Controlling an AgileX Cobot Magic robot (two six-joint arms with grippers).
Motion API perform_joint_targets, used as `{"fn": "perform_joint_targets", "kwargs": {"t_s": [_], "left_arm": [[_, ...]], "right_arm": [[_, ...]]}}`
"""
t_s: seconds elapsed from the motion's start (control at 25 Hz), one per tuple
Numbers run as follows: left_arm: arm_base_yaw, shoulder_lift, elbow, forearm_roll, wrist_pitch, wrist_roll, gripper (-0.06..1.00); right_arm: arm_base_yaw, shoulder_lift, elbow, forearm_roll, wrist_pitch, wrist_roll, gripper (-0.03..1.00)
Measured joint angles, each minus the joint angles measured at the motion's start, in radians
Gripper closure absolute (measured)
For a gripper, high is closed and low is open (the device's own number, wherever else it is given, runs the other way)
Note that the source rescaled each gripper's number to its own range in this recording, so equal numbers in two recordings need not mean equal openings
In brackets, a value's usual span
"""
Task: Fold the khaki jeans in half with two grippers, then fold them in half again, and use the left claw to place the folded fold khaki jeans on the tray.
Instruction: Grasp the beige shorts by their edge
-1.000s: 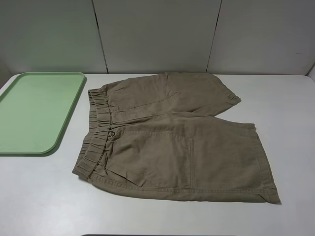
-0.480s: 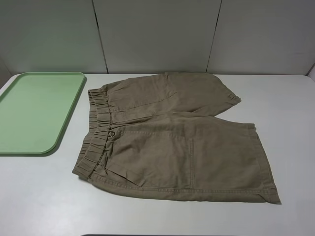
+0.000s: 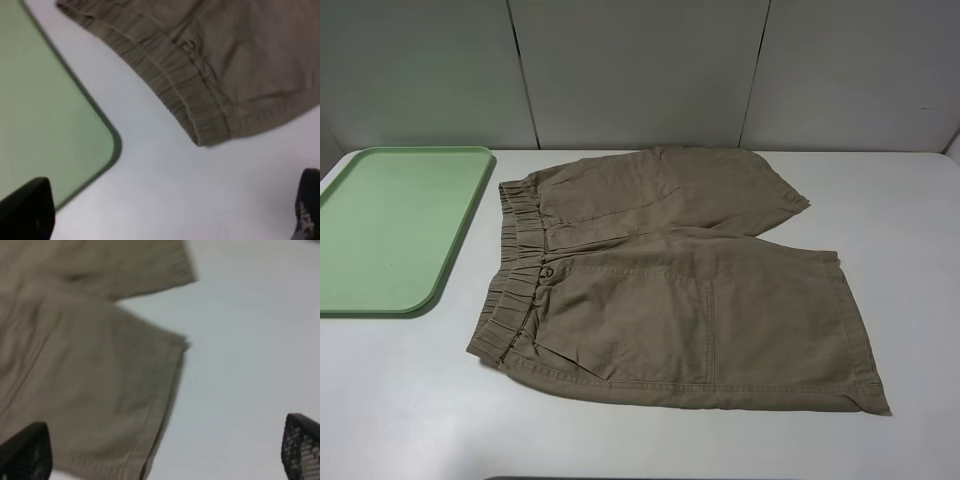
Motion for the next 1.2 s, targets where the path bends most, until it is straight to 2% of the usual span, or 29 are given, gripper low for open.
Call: {"fn": "perform_joint_targets", "kwargs": {"t_s": [0.16, 0.32, 0.44, 0.6, 1.0, 1.2], "left_arm": [[-0.183, 0.132, -0.001, 0.085, 0.014, 0.019, 0.05], [-0.288, 0.241, -0.001, 0.099, 0.016, 0.085, 0.07], [-0.325, 0.307, -0.001, 0.099, 0.016, 0.125, 0.08], [-0.333, 0.352, 0.035, 0.098, 0.008, 0.14, 0.09], [-0.333, 0.372, 0.2, 0.098, -0.024, 0.194, 0.09], [-0.333, 0.372, 0.26, 0.1, -0.048, 0.222, 0.09]], "right_arm": [[0.173, 0.131, 0.0, -0.016, -0.002, -0.07, -0.03], [0.359, 0.252, 0.0, -0.036, -0.004, -0.123, -0.03], [0.483, 0.338, 0.0, -0.09, -0.005, -0.138, -0.03], [0.596, 0.445, 0.005, -0.17, -0.029, -0.144, -0.03], [0.627, 0.696, 0.171, -0.233, -0.281, -0.218, -0.03], [0.627, 0.78, 0.221, -0.26, -0.351, -0.256, -0.03]]}}
